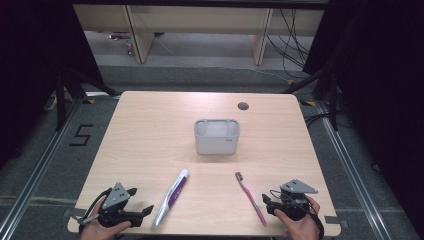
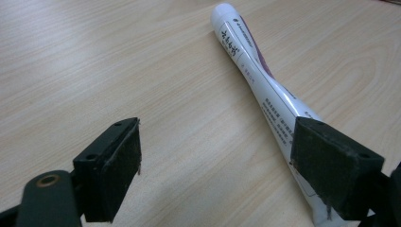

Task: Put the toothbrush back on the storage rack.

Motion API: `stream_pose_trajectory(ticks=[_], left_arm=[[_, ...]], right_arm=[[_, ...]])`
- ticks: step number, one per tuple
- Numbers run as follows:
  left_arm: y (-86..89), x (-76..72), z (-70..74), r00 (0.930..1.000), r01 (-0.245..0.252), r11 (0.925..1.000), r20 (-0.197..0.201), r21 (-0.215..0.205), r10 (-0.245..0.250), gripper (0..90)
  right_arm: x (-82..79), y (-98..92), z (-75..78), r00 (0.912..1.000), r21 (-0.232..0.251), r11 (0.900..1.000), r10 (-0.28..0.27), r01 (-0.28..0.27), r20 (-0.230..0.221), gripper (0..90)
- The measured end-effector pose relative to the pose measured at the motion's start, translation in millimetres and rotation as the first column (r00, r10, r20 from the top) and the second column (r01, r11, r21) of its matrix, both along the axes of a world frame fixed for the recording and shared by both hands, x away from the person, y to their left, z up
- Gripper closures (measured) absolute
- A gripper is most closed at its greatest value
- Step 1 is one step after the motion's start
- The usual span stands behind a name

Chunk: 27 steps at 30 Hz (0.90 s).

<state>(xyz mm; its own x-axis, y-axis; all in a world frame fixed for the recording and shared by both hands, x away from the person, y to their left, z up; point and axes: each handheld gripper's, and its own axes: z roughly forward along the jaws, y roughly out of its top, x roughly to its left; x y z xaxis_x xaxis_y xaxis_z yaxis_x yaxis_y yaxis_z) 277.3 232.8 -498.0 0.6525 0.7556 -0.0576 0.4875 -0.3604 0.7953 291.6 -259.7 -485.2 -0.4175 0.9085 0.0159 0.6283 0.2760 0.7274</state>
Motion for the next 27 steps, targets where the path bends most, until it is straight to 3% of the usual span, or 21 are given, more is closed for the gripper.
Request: stream_pose_trajectory(ticks=[5,7,8,9,10,12,13,16,20,22,27], left_arm=[[-0.9,-0.3,-0.6,0.9999,-0.01,0.9998,0.0,-0.014,0.01,16.5],[-0.9,-0.2,-0.5,0.9999,-0.012,0.9998,0.001,-0.014,0.012,16.5],[0.3,0.1,0.1,1.0,-0.004,1.0,0.0,0.0,0.004,16.5],[-0.9,-0.1,-0.5,0.9999,-0.015,0.9997,0.0,-0.017,0.015,16.5],[-0.8,-0.1,-0.5,0.9999,-0.016,0.9997,0.0,-0.017,0.016,16.5],[-0.7,-0.2,-0.5,0.9999,-0.016,0.9997,0.002,-0.018,0.016,16.5],[-0.5,-0.4,-0.3,0.9999,-0.017,0.9997,0.001,-0.017,0.017,16.5],[-0.7,-0.9,-0.5,0.9997,-0.023,0.9994,0.002,-0.026,0.023,16.5],[-0.6,-0.9,0.4,0.9998,-0.021,0.9997,-0.002,-0.015,0.021,16.5],[-0.3,-0.7,0.7,0.9998,-0.017,0.9997,-0.003,-0.017,0.017,16.5],[0.2,-1.0,0.8,0.9998,-0.02,0.9997,-0.004,-0.017,0.02,16.5]], right_arm=[[-0.9,1.2,2.1,0.9999,0.014,1.0,-0.002,0.002,-0.015,30.2],[-0.4,-0.1,3.2,0.9998,-0.029,0.999,0.02,-0.02,-0.006,33.8],[0.3,-0.2,3.1,0.9993,-0.027,0.999,0.036,-0.036,-0.002,34.7],[-0.6,2.3,3.2,0.9996,-0.008,1.0,0.023,-0.023,-0.014,35.5],[-0.5,0.3,6.0,0.9991,-0.041,0.998,0.042,-0.042,-0.01,37.0],[0.1,0.7,6.2,0.9984,-0.029,0.998,0.056,-0.056,-0.002,38.0],[1.4,-0.9,7.3,0.9966,-0.047,0.996,0.079,-0.078,0.025,39.6],[-1.3,1.2,11.2,0.9979,-0.035,0.997,0.064,-0.065,-0.013,41.2],[-0.3,0.6,15.0,0.9947,-0.063,0.993,0.103,-0.103,-0.002,44.2],[-0.3,4.0,17.6,0.9912,-0.043,0.991,0.129,-0.13,-0.03,47.2],[0.1,14.0,20.9,0.9829,-0.055,0.985,0.158,-0.164,-0.093,51.2]])
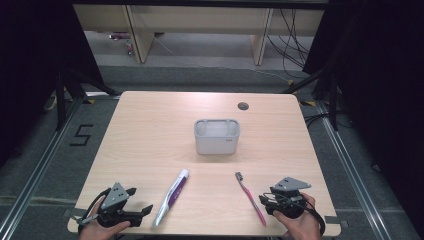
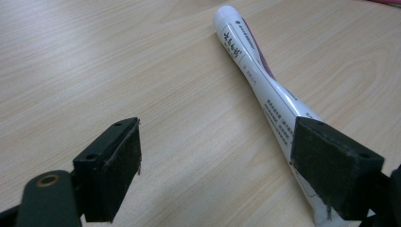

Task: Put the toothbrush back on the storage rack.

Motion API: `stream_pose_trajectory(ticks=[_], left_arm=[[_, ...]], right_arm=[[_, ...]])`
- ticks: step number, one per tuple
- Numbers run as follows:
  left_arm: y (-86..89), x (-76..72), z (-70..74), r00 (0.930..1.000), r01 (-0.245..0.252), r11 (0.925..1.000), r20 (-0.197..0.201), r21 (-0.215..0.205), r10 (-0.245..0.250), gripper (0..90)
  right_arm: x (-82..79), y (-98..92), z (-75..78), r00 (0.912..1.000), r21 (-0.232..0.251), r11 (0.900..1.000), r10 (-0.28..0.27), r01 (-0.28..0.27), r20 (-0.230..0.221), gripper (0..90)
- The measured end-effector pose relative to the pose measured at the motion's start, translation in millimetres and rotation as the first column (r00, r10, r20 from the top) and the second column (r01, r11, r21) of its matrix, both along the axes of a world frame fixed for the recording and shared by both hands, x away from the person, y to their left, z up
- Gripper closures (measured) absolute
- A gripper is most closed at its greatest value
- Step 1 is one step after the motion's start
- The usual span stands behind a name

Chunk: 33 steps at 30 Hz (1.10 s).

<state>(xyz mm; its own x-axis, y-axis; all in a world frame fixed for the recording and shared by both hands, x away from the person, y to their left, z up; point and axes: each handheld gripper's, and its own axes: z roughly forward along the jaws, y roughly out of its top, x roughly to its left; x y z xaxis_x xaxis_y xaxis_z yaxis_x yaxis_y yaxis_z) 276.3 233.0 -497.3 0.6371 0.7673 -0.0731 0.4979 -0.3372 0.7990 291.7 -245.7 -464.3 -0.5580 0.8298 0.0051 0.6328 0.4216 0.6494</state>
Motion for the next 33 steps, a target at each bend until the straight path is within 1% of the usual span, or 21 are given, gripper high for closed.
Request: stream_pose_trajectory(ticks=[2,3,4,5,6,7,9,10,11,13,14,15,21,22,23,24,27,29,30,31,33], left_arm=[[0.0,0.1,-0.1,1.0,0.0,1.0,0.0,-0.001,0.0,16.5],[-0.2,0.1,-0.8,1.0,-0.006,1.0,0.006,0.0,0.006,16.5],[-0.2,0.1,-0.8,1.0,-0.006,1.0,0.006,0.0,0.006,16.5],[0.5,0.7,-0.9,1.0,0.004,0.9999,-0.001,0.01,-0.004,16.5],[-0.1,0.4,-1.0,1.0,0.005,1.0,-0.004,0.007,-0.005,16.5],[-0.1,0.4,-1.0,1.0,0.005,1.0,-0.004,0.007,-0.005,16.5],[-0.4,0.4,-1.2,1.0,0.006,1.0,-0.003,0.006,-0.006,16.5],[-0.4,0.4,-1.2,1.0,0.006,1.0,-0.003,0.006,-0.006,16.5],[0.3,0.7,-0.9,1.0,0.006,0.9999,-0.006,0.011,-0.006,16.5],[0.3,0.6,-1.2,1.0,0.003,1.0,-0.003,0.008,-0.003,16.5],[1.7,1.2,-0.9,0.9999,0.01,0.9995,-0.004,0.03,-0.01,16.5],[0.1,0.6,-1.2,1.0,0.002,1.0,-0.003,0.001,-0.002,16.5],[-0.3,0.2,-0.9,1.0,0.005,1.0,0.0,0.007,-0.005,16.5],[-0.3,0.2,-0.9,1.0,0.005,1.0,0.0,0.007,-0.005,16.5],[0.8,0.2,-0.3,0.9999,0.013,0.9997,-0.001,0.022,-0.013,16.5],[0.2,0.0,-0.9,1.0,0.006,1.0,-0.001,0.008,-0.006,16.5],[0.3,0.6,-1.1,1.0,0.004,1.0,-0.001,0.008,-0.004,16.5],[1.0,0.4,-0.7,0.9998,0.018,0.9997,-0.008,0.019,-0.018,16.5],[0.9,0.4,-0.6,0.9999,0.016,0.9996,-0.004,0.022,-0.016,16.5],[-0.3,0.4,-0.9,1.0,0.005,1.0,-0.002,0.007,-0.005,16.5],[-0.2,0.4,-0.8,1.0,0.004,1.0,0.002,0.006,-0.004,16.5]], right_arm=[[-0.7,3.2,0.9,0.9999,-0.001,1.0,-0.007,0.007,-0.012,52.2],[2.4,5.0,1.6,0.9994,-0.027,0.999,0.033,-0.033,-0.008,53.5],[2.4,5.0,1.6,0.9994,-0.027,0.999,0.033,-0.033,-0.008,53.5],[2.2,9.8,3.4,0.9986,-0.022,0.999,0.031,-0.032,-0.044,54.7],[4.4,9.8,3.9,0.9977,-0.044,0.997,0.054,-0.056,-0.041,55.6],[4.4,9.8,3.9,0.9977,-0.044,0.997,0.054,-0.056,-0.041,55.6],[9.0,12.5,3.3,0.9939,-0.079,0.991,0.105,-0.108,-0.034,58.1],[9.0,12.5,3.3,0.9939,-0.079,0.991,0.105,-0.108,-0.034,58.1],[8.6,18.3,3.6,0.9926,-0.077,0.993,0.086,-0.092,-0.086,59.2],[11.1,19.2,3.9,0.9908,-0.091,0.99,0.101,-0.109,-0.09,59.6],[15.4,20.9,4.6,0.9866,-0.117,0.983,0.134,-0.145,-0.093,59.9],[16.7,22.7,5.0,0.9855,-0.117,0.982,0.135,-0.147,-0.103,60.0],[24.3,34.6,3.3,0.9765,-0.164,0.971,0.15,-0.175,-0.155,61.8],[26.7,35.9,3.0,0.9736,-0.167,0.967,0.165,-0.191,-0.158,62.1],[27.4,38.2,3.0,0.9732,-0.163,0.97,0.154,-0.182,-0.171,62.6],[29.0,39.3,3.5,0.9711,-0.168,0.968,0.156,-0.187,-0.18,62.8],[35.0,43.0,3.5,0.9681,-0.186,0.964,0.151,-0.189,-0.2,63.7],[39.6,44.8,2.7,0.963,-0.194,0.96,0.16,-0.203,-0.217,64.2],[41.9,45.7,2.0,0.9581,-0.191,0.958,0.17,-0.215,-0.231,64.6],[42.9,47.7,1.4,0.9568,-0.196,0.958,0.159,-0.209,-0.244,64.6],[48.5,49.8,-0.7,0.9553,-0.225,0.947,0.174,-0.229,-0.239,64.6]])
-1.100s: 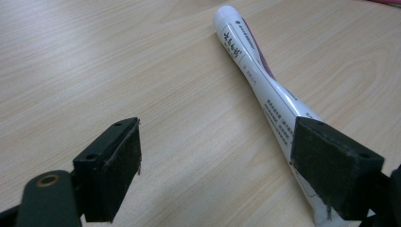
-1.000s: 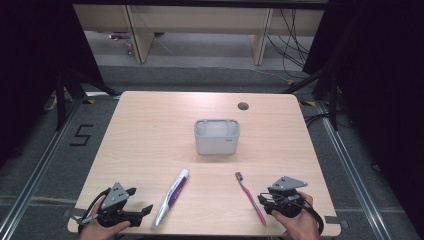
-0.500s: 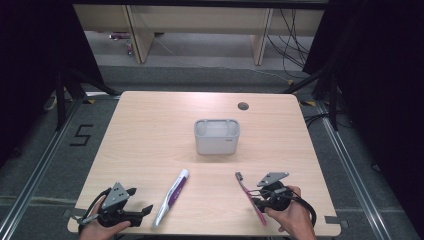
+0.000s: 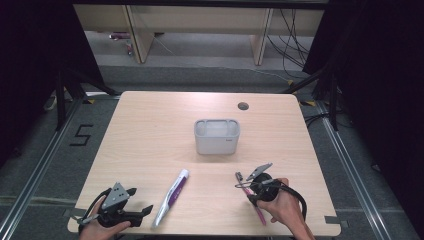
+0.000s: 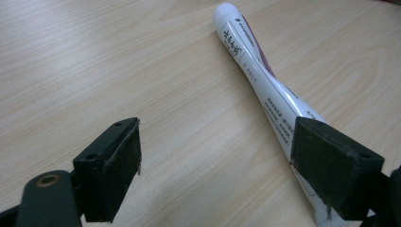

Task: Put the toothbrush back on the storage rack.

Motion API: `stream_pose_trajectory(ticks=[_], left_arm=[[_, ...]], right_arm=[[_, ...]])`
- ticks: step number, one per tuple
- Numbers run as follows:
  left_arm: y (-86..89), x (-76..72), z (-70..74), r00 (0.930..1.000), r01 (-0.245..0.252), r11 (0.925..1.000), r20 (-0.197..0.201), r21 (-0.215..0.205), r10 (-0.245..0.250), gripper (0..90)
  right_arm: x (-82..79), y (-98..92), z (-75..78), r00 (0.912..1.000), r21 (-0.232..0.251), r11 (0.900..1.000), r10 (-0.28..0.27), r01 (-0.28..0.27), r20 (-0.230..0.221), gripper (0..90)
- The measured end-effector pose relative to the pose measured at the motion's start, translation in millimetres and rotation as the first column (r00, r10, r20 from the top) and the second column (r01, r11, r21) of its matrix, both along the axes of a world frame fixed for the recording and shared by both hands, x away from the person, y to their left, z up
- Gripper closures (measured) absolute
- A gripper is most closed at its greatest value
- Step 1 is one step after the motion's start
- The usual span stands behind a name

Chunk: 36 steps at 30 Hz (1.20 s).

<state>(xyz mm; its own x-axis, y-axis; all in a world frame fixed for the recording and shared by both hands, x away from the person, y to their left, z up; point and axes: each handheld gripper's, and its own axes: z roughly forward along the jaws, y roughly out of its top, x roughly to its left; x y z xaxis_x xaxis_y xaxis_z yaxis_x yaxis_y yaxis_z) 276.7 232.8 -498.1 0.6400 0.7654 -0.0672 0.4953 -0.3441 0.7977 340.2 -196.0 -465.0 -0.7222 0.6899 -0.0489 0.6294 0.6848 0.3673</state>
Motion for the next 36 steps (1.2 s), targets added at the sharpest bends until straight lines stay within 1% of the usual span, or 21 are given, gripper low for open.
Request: stream_pose_trajectory(ticks=[1,2,6,7,8,9,10,11,13,14,16,18,20,21,22,23,29,30,33,34,36], left_arm=[[1.0,-0.1,0.3,1.0,0.008,0.9999,-0.003,0.012,-0.008,16.5],[0.1,-0.1,-0.7,1.0,0.003,1.0,-0.001,-0.006,-0.003,16.5],[0.1,0.4,-0.2,1.0,-0.001,1.0,-0.004,-0.001,0.001,16.5],[1.0,0.0,0.2,0.9999,0.014,0.9997,-0.004,0.019,-0.014,16.5],[0.9,0.0,0.3,0.9999,0.015,0.9997,-0.004,0.018,-0.015,16.5],[0.9,0.0,0.3,0.9999,0.015,0.9997,-0.004,0.018,-0.015,16.5],[-0.1,-0.1,0.1,1.0,0.002,1.0,0.0,-0.002,-0.002,16.5],[0.0,-0.2,0.1,1.0,0.001,1.0,-0.001,-0.002,-0.001,16.5],[1.3,0.0,0.5,0.9999,0.012,0.9998,-0.003,0.015,-0.012,16.5],[0.2,-0.1,0.1,1.0,0.001,1.0,-0.001,-0.002,-0.001,16.5],[-0.1,-0.5,0.4,1.0,-0.008,1.0,0.0,-0.004,0.008,16.5],[0.4,-0.2,0.1,1.0,0.002,1.0,-0.004,-0.002,-0.002,16.5],[0.4,0.0,0.3,1.0,-0.001,1.0,0.0,-0.001,0.001,16.5],[0.2,-0.5,0.6,1.0,-0.007,1.0,0.001,0.001,0.007,16.5],[-0.4,-0.7,0.0,0.9999,-0.01,0.9999,0.004,-0.007,0.01,16.5],[0.0,-0.7,0.2,1.0,-0.003,1.0,-0.005,-0.007,0.003,16.5],[-0.2,-0.4,0.4,1.0,0.002,1.0,-0.003,-0.001,-0.002,16.5],[-0.1,-0.3,0.2,1.0,0.004,1.0,-0.002,0.0,-0.004,16.5],[-0.6,-0.7,0.1,0.9999,-0.011,0.9999,0.005,-0.008,0.011,16.5],[0.7,-0.6,0.7,1.0,0.005,1.0,-0.005,0.006,-0.005,16.5],[0.0,-0.3,0.4,1.0,0.003,1.0,-0.003,-0.001,-0.003,16.5]], right_arm=[[0.2,2.4,0.0,0.9997,-0.01,1.0,-0.02,0.02,-0.015,64.9],[1.6,3.6,0.0,0.9997,-0.009,1.0,-0.013,0.013,-0.019,65.3],[6.3,5.0,-1.9,0.9993,-0.02,1.0,-0.005,0.005,-0.037,65.8],[8.5,5.8,-3.9,0.999,-0.027,1.0,-0.005,0.004,-0.045,66.9],[9.7,6.1,-4.3,0.9985,-0.03,1.0,0.001,-0.002,-0.054,68.7],[10.2,6.6,-4.3,0.9989,-0.031,0.999,0.01,-0.011,-0.047,69.8],[10.0,7.6,-4.1,0.9986,-0.033,0.999,0.007,-0.009,-0.053,70.3],[11.0,8.0,-4.2,0.9983,-0.039,0.999,0.018,-0.021,-0.056,70.4],[11.1,9.8,-4.9,0.998,-0.049,0.999,0.007,-0.01,-0.063,71.6],[12.4,9.6,-4.7,0.9981,-0.059,0.998,0.021,-0.024,-0.057,72.0],[13.3,11.1,-5.2,0.9972,-0.063,0.998,0.022,-0.027,-0.071,72.9],[14.0,12.6,-6.7,0.996,-0.075,0.997,0.028,-0.034,-0.084,72.7],[15.5,13.4,-9.0,0.9945,-0.09,0.995,0.044,-0.053,-0.095,73.3],[15.0,14.0,-9.5,0.9939,-0.096,0.994,0.037,-0.047,-0.104,73.3],[15.6,14.2,-10.2,0.9932,-0.098,0.994,0.045,-0.055,-0.107,73.7],[15.6,14.2,-10.4,0.9927,-0.101,0.993,0.051,-0.062,-0.109,74.7],[17.1,15.2,-10.8,0.99,-0.114,0.991,0.06,-0.075,-0.127,79.8],[20.8,13.7,-11.9,0.9891,-0.123,0.987,0.084,-0.099,-0.121,80.9],[22.8,15.1,-11.0,0.9875,-0.13,0.987,0.077,-0.095,-0.137,81.2],[22.5,17.0,-10.0,0.9861,-0.134,0.987,0.074,-0.094,-0.149,81.2],[23.4,18.5,-9.9,0.9843,-0.146,0.985,0.067,-0.092,-0.163,81.4]])
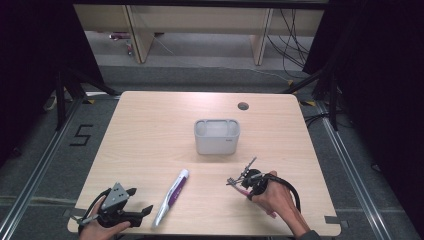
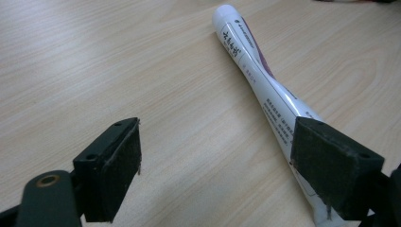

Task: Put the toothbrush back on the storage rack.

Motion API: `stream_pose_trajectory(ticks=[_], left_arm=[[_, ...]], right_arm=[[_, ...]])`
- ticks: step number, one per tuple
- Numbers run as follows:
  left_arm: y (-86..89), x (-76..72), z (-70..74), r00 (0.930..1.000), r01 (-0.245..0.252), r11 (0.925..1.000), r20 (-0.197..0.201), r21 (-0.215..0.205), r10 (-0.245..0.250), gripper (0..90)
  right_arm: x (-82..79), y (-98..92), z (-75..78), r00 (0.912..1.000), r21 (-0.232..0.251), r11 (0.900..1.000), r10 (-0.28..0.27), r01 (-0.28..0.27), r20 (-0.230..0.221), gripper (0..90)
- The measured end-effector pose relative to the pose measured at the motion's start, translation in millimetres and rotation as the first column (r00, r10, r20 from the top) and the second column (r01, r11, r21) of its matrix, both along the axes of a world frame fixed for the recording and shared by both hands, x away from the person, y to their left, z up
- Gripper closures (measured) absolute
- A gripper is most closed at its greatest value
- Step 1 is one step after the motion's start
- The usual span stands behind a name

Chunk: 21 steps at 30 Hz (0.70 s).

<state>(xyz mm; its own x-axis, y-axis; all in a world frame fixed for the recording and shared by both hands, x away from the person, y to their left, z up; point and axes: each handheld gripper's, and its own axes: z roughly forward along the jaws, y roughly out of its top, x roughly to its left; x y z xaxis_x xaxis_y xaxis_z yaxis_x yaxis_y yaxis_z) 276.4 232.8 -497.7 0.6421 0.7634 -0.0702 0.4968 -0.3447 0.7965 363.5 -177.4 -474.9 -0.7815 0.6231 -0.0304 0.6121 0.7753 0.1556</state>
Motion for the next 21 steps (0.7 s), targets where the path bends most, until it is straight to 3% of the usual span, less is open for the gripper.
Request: stream_pose_trajectory(ticks=[3,4,6,11,12,13,15,18,20,21], left_arm=[[-0.7,-0.2,-0.2,0.9999,-0.012,0.9999,0.008,-0.004,0.012,16.5],[0.8,-0.3,0.3,1.0,0.006,1.0,0.0,0.008,-0.006,16.5],[-0.1,-0.3,0.0,1.0,-0.007,1.0,0.001,-0.004,0.007,16.5],[0.9,-0.1,0.1,0.9999,0.011,0.9998,0.001,0.015,-0.011,16.5],[0.6,0.0,0.3,1.0,0.007,0.9999,0.001,0.015,-0.007,16.5],[-0.5,0.1,-0.5,1.0,-0.003,1.0,0.007,-0.009,0.003,16.5],[0.4,-0.1,-0.6,1.0,0.003,1.0,0.008,0.001,-0.003,16.5],[-0.9,-0.5,-0.5,0.9999,-0.01,0.9999,0.009,-0.013,0.01,16.5],[0.4,-0.2,-0.1,1.0,0.006,0.9999,0.006,0.008,-0.006,16.5],[0.6,-0.2,-0.2,0.9999,0.008,0.9999,0.006,0.01,-0.008,16.5]], right_arm=[[2.6,0.7,-0.1,0.9999,-0.033,0.999,0.01,-0.011,-0.013,81.5],[5.1,0.8,-1.1,0.9992,-0.042,0.998,0.04,-0.04,-0.01,81.7],[4.6,2.6,-0.3,0.9989,-0.065,0.997,0.034,-0.036,-0.03,81.9],[4.7,6.8,0.9,0.9976,-0.081,0.996,0.016,-0.021,-0.067,82.2],[6.4,6.3,0.4,0.9966,-0.083,0.995,0.041,-0.047,-0.072,82.2],[7.4,8.3,0.2,0.9957,-0.087,0.995,0.034,-0.041,-0.087,82.2],[8.6,9.6,-0.3,0.9961,-0.112,0.993,0.034,-0.043,-0.082,82.2],[7.8,11.2,-0.7,0.9952,-0.101,0.994,0.038,-0.047,-0.09,82.3],[6.5,12.8,-0.3,0.9966,-0.13,0.991,0.027,-0.037,-0.078,82.4],[7.1,12.2,-0.6,0.996,-0.123,0.991,0.046,-0.055,-0.077,82.5]])
